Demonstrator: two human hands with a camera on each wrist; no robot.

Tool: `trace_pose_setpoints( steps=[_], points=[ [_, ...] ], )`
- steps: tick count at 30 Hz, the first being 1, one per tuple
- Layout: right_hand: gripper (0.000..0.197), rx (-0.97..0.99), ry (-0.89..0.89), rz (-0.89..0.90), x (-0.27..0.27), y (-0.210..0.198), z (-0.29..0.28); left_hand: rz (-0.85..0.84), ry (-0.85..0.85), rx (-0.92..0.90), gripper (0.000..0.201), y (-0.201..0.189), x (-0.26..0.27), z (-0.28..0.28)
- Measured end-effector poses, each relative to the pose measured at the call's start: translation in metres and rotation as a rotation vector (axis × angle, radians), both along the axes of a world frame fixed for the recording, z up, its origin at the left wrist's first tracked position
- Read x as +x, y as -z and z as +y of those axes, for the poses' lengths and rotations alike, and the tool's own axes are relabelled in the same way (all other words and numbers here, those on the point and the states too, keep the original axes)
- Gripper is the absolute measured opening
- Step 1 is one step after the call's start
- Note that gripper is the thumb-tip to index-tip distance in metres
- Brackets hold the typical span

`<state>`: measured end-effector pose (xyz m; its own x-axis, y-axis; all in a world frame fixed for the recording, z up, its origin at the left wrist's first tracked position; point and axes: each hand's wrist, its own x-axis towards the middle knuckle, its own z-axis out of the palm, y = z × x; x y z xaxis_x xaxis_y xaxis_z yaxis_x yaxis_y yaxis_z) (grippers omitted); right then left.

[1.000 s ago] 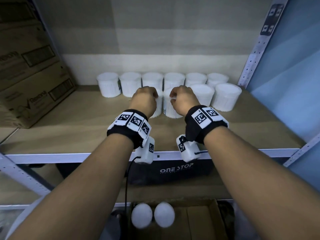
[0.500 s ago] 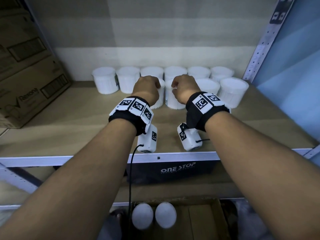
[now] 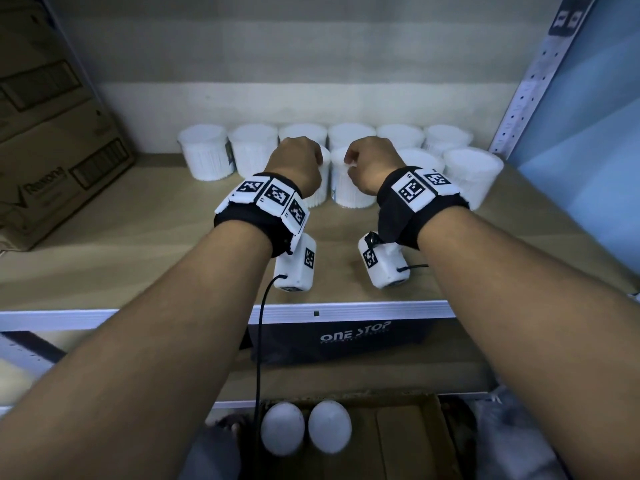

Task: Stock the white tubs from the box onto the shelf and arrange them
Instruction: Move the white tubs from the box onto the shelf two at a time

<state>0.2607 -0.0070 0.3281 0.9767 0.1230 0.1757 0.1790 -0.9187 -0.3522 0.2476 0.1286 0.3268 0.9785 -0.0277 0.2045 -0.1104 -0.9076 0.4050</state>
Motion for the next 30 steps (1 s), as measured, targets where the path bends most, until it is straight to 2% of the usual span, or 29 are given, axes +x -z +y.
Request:
trace_pose_setpoints(
  steps=[5, 9, 18, 22, 27, 30],
  points=[
    [0.049, 0.05, -0.063, 0.018, -0.023, 0.007, -0.01, 0.091, 0.071, -0.007, 0.041, -0.013, -0.023, 0.011],
    [0.055, 0.118, -0.064, -0.023, -0.054, 0.02, -0.022, -0.03, 0.081, -0.043, 0.042, -0.012, -0.052, 0.024],
    [0.033, 0.139, -0.089, 0.018, -0.138, 0.03, -0.04, 0.007, 0.096, -0.092, 0.041, 0.006, -0.137, 0.024],
    [0.023, 0.208, -0.117, 0.039, -0.164, 0.042, -0.038, -0.021, 0.128, -0.108, 0.035, 0.021, -0.173, 0.022],
    [0.008, 0.281, -0.156, 0.024, -0.193, 0.06, -0.034, 0.062, 0.143, -0.142, 0.025, 0.043, -0.203, 0.028],
    [0.009, 0.356, -0.189, 0.13, -0.206, 0.076, -0.033, 0.106, 0.207, -0.132, 0.017, 0.064, -0.214, 0.03]
  ],
)
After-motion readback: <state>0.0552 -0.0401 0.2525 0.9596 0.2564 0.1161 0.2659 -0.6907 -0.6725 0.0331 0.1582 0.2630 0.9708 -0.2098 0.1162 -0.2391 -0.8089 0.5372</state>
